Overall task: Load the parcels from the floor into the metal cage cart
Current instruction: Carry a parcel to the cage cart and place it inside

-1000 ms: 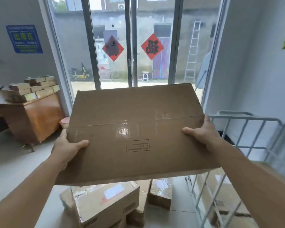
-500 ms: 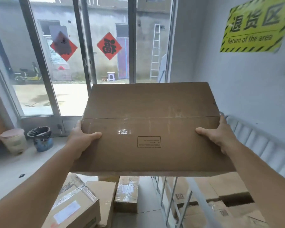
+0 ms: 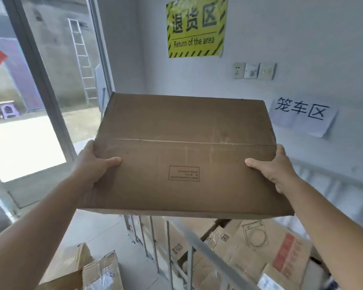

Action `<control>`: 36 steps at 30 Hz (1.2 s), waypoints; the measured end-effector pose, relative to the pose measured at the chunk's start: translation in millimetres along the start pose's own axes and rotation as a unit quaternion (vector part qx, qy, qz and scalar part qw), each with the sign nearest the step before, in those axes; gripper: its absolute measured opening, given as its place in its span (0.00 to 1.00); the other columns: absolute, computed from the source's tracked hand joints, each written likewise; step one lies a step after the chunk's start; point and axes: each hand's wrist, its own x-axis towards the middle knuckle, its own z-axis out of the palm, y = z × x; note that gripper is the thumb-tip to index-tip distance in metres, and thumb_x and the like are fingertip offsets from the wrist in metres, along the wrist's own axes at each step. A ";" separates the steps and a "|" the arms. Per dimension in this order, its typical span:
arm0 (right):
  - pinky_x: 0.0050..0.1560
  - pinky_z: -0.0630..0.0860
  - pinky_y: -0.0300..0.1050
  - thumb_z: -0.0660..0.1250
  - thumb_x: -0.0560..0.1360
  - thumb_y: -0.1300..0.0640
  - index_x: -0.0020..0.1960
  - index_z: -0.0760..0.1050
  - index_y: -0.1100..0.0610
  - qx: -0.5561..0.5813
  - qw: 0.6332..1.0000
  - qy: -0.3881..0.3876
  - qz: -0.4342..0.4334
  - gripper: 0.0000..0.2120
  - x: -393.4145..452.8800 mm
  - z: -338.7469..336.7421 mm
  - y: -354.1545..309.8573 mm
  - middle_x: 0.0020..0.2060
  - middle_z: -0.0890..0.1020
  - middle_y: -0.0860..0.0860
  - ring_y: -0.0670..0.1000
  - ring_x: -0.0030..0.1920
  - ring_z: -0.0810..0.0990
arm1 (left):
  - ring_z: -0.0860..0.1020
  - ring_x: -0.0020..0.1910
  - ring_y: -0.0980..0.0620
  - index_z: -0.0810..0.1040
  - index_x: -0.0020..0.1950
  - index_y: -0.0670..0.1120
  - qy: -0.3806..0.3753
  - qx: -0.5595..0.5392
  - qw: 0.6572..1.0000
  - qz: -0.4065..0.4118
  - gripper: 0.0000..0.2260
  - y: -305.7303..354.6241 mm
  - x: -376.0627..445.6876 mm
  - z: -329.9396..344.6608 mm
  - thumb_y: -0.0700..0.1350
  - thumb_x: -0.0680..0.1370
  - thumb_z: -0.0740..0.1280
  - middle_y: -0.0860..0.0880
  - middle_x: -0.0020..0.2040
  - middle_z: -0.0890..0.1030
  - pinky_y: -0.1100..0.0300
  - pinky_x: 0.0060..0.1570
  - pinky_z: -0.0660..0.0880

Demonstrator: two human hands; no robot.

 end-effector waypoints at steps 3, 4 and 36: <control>0.67 0.70 0.61 0.81 0.62 0.45 0.78 0.51 0.48 0.008 0.998 0.059 0.034 0.54 -0.7 -25.7 22.2 0.73 0.67 0.54 0.60 0.70 0.69 | 0.74 0.48 0.48 0.72 0.62 0.46 -0.058 0.010 0.998 0.034 0.25 10.6 25.4 41.2 0.43 0.69 0.78 0.49 0.53 0.77 0.58 0.49 0.68; 0.66 0.70 0.61 0.81 0.61 0.45 0.77 0.52 0.48 0.010 0.996 0.077 0.044 0.54 -1.3 -35.1 30.0 0.72 0.67 0.54 0.60 0.69 0.69 | 0.74 0.48 0.49 0.73 0.62 0.46 -0.078 0.008 0.996 0.039 0.25 12.3 31.9 56.8 0.43 0.68 0.78 0.50 0.52 0.77 0.58 0.49 0.69; 0.72 0.62 0.59 0.78 0.68 0.52 0.80 0.43 0.47 0.010 0.915 0.203 0.350 0.54 100.9 -87.3 263.1 0.78 0.55 0.52 0.58 0.76 0.59 | 0.75 0.61 0.44 0.63 0.74 0.48 -0.407 0.089 0.908 0.034 0.45 -20.3 111.5 498.5 0.50 0.63 0.81 0.46 0.66 0.74 0.46 0.60 0.74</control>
